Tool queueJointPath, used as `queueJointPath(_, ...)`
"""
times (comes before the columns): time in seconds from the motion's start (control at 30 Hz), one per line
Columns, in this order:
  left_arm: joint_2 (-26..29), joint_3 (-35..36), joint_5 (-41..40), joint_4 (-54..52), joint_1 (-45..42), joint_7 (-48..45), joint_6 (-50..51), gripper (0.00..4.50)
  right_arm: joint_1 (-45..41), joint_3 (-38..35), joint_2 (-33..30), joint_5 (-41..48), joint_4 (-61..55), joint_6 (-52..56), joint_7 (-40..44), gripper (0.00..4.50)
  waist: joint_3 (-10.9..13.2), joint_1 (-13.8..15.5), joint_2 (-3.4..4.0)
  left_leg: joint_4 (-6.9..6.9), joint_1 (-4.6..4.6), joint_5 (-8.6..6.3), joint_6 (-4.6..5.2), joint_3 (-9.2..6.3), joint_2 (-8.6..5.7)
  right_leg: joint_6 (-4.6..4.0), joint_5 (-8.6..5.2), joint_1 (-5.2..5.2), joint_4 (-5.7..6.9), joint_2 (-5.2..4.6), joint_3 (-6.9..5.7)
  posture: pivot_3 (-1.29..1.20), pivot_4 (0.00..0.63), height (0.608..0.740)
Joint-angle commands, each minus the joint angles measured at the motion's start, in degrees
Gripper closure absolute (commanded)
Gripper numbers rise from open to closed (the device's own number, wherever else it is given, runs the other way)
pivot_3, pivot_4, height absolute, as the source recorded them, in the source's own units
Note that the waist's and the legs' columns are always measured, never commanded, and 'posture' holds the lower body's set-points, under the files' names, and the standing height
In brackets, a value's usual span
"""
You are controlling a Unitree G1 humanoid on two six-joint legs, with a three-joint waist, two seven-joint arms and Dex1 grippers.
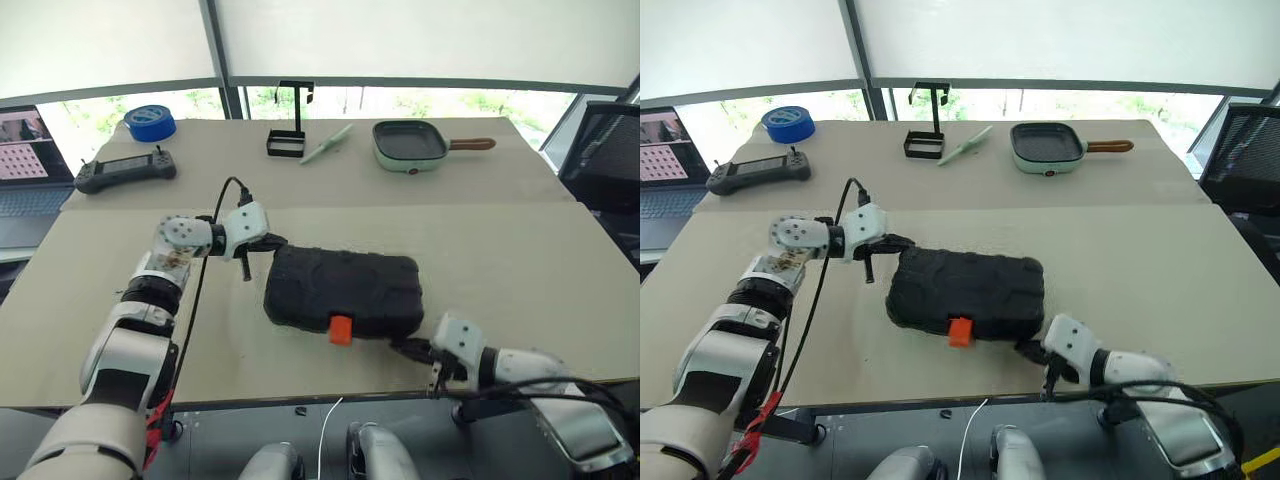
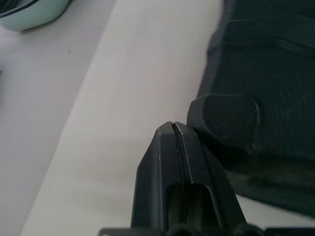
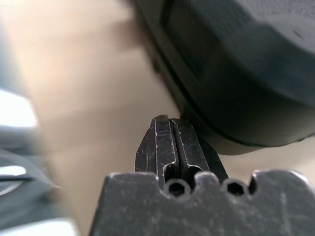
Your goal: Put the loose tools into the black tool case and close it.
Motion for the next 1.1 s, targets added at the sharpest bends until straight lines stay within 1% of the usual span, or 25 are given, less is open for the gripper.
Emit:
queueJointPath(0.03,1.61,-2.43,-1.93,-7.45,4.68,-9.99,2.59,4.47,-4.19,-5.74,-0.28,-1.32,4.42,-1.23,-3.69,4.50,-0.04,0.01,0.07,-0.03,-0.01,0.00,0.01,0.00,-0.01,0.01,0.00,-0.01,-0.04,0.00,0.00,0.00,0.150,0.740)
queueJointPath(0.13,2.76,-0.74,-4.88,-14.26,6.97,-11.88,8.37,4.47,-4.84,-6.26,-0.44,-1.65,6.62,-2.31,-2.93,4.50,-0.03,0.32,0.07,-0.07,-0.21,0.01,0.02,-0.12,-0.01,0.00,0.00,-0.14,-0.07,0.03,-0.16,0.00,0.150,0.740)
queueJointPath(0.2,3.23,1.17,-7.80,-19.49,7.46,-12.21,15.11,4.47,-4.61,-6.93,-0.83,-0.54,6.29,-1.94,-1.57,4.50,-0.03,0.32,0.08,0.28,-0.81,0.01,0.02,-0.31,-0.01,-0.04,0.02,-0.52,-0.01,0.06,-0.46,0.00,0.150,0.740)
queueJointPath(0.27,3.38,2.73,-10.20,-23.27,7.01,-11.86,21.39,4.47,-4.36,-7.53,-1.33,0.69,5.68,-1.11,-0.17,4.50,-0.02,0.26,0.09,0.82,-1.36,0.01,0.02,-0.35,-0.06,-0.05,0.03,-0.90,0.69,-0.05,-0.60,0.00,0.150,0.740)
queueJointPath(0.37,3.21,4.27,-13.50,-27.05,3.57,-11.69,32.29,4.47,-3.30,-8.89,-2.70,2.32,3.85,-0.22,2.47,4.50,-0.01,0.51,0.10,1.26,-1.59,0.01,0.07,-0.56,-0.17,-0.05,0.03,-0.92,0.66,-0.28,-0.82,0.00,0.150,0.740)
queueJointPath(0.47,6.27,2.13,-16.25,-32.11,0.80,-18.41,40.80,4.47,-1.32,-9.88,-4.75,4.22,1.12,0.72,5.33,4.50,-0.01,0.58,0.11,1.54,-1.62,-0.06,0.18,-0.69,-0.20,-0.01,0.04,-0.81,0.70,-0.29,-0.84,0.00,0.150,0.740)
queueJointPath(0.53,9.97,-1.07,-19.96,-35.93,0.49,-20.75,42.98,4.47,-0.31,-10.08,-5.40,5.06,-0.36,1.25,6.40,4.50,-0.02,0.21,0.17,1.48,-1.54,-0.06,0.19,-0.68,-0.20,-0.01,0.04,-0.77,0.71,-0.29,-0.78,0.00,0.150,0.740)
queueJointPath(0.57,9.92,-1.55,-20.36,-36.62,-0.24,-21.02,43.84,4.47,0.21,-10.18,-5.58,5.56,-1.21,1.55,6.79,4.50,-0.03,-0.09,0.18,1.41,-1.54,-0.06,0.19,-0.68,-0.18,-0.01,0.04,-0.78,0.70,-0.29,-0.77,0.00,0.150,0.740)
queueJointPath(0.6,8.73,-1.41,-19.96,-36.39,-1.08,-20.62,43.84,4.47,0.55,-10.25,-5.65,6.01,-1.90,1.83,7.05,4.50,-0.03,-0.16,0.18,1.25,-1.42,-0.06,0.18,-0.66,-0.16,-0.02,0.03,-0.77,0.74,-0.27,-0.72,0.00,0.150,0.740)
queueJointPath(0.7,1.54,-1.95,-16.47,-32.68,-2.99,-13.77,41.11,4.47,0.67,-10.16,-4.80,7.00,-3.71,3.17,6.57,4.50,-0.03,0.48,0.19,1.34,-1.47,-0.06,0.18,-0.66,-0.16,-0.02,0.04,-0.77,0.68,-0.28,-0.76,0.00,0.150,0.740)
queueJointPath(0.77,-2.87,-3.26,-13.78,-29.72,-2.78,-9.56,38.12,4.47,0.15,-9.70,-3.98,7.11,-4.47,3.99,5.59,4.50,-0.03,0.79,0.19,1.59,-1.57,-0.06,0.19,-0.70,-0.18,-0.01,0.04,-0.74,0.69,-0.30,-0.81,0.00,0.150,0.740)
queueJointPath(0.87,-8.42,-5.31,-9.42,-24.71,-1.48,-2.83,34.75,4.47,-0.45,-9.03,-2.67,7.38,-5.93,5.19,4.38,4.50,-0.03,0.87,0.18,1.60,-1.52,-0.07,0.20,-0.69,-0.22,0.03,0.07,-0.64,0.67,-0.32,-0.76,0.00,0.150,0.740)
queueJointPath(0.93,-10.28,-7.15,-5.85,-22.48,0.05,0.90,32.21,4.47,-0.32,-9.24,-2.00,8.19,-7.37,6.20,4.21,4.50,-0.03,0.86,0.19,1.58,-1.50,-0.07,0.20,-0.69,-0.22,0.03,0.07,-0.66,0.69,-0.32,-0.74,0.00,0.150,0.740)
queueJointPath(1.0,-10.63,-9.10,-2.65,-21.42,1.77,3.02,29.66,4.47,0.20,-10.62,-1.75,10.88,-9.24,7.72,4.99,4.50,-0.03,0.61,0.18,1.52,-1.53,-0.07,0.19,-0.68,-0.19,0.02,0.07,-0.75,0.71,-0.30,-0.70,0.00,0.150,0.740)
queueJointPath(1.1,-10.64,-10.14,-0.88,-21.05,4.05,4.55,27.77,4.47,0.09,-13.12,-1.68,15.22,-11.04,10.34,4.94,4.50,-0.15,0.62,0.37,1.53,-1.43,-0.07,0.19,-0.69,-0.16,0.02,0.07,-0.63,0.68,-0.32,-0.70,0.00,0.150,0.740)
